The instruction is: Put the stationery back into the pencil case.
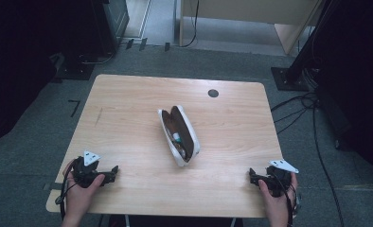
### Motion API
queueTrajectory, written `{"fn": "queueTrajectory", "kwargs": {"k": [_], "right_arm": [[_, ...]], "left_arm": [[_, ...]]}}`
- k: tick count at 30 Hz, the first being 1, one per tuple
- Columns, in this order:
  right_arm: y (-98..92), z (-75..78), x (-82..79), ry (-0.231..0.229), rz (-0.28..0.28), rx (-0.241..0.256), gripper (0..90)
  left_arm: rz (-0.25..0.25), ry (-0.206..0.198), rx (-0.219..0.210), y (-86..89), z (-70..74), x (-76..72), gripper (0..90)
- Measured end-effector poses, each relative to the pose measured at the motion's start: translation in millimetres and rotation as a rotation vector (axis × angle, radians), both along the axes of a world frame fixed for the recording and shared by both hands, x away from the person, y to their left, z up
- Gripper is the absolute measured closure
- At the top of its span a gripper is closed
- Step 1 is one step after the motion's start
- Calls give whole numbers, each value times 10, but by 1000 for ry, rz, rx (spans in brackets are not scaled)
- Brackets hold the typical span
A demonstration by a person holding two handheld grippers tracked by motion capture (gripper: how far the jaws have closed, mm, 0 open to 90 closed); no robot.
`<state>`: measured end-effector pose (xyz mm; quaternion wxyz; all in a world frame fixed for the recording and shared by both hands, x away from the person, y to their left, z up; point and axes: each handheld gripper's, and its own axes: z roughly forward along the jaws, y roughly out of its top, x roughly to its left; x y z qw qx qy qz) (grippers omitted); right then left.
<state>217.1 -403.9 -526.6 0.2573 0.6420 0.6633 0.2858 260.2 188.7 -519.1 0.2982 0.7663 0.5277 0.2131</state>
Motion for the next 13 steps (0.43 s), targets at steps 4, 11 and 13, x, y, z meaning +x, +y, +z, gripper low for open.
{"fn": "queueTrajectory", "kwargs": {"k": [4, 11, 13], "right_arm": [[0, 0, 0, 0, 0, 0, 0], [-1, 1, 1, 0, 0, -1, 0], [22, 0, -13, 1, -30, 1, 0]], "left_arm": [[0, 0, 0, 0, 0, 0, 0], [11, 0, 1, -11, 0, 2, 0], [13, 0, 1, -12, 0, 3, 0]]}}
